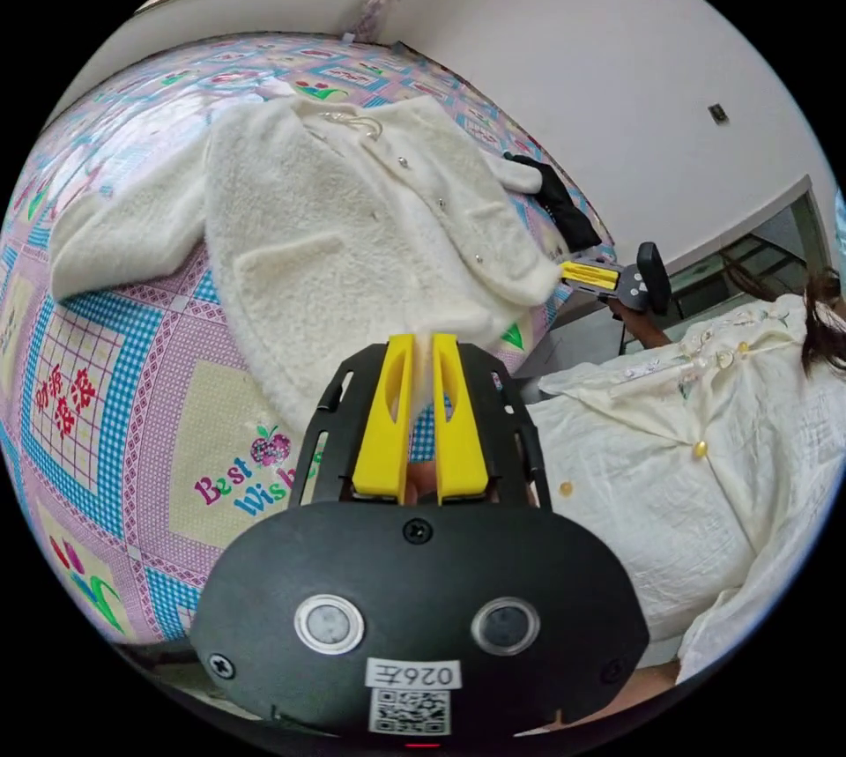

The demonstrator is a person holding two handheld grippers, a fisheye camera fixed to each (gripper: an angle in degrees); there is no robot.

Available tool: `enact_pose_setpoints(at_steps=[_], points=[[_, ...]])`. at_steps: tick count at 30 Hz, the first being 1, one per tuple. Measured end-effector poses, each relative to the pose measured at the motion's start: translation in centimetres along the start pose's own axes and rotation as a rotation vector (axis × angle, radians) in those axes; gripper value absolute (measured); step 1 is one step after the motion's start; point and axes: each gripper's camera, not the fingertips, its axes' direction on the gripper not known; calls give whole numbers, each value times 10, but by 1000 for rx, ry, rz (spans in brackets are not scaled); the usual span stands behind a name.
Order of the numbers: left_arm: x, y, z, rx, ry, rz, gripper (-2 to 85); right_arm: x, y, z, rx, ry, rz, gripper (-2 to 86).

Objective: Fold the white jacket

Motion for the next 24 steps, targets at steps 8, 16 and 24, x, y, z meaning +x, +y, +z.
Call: enact_pose_setpoints(at_steps=[8, 16, 24], points=[[-21, 15, -12, 59, 159, -59, -9, 109, 85, -2, -4, -443, 317, 21], [-54, -53, -38, 244, 151, -8, 40, 196, 184, -26, 365, -838, 719, 40], [-97, -180, 45, 113, 256, -81, 122, 150, 130, -58, 407, -764, 592, 104]])
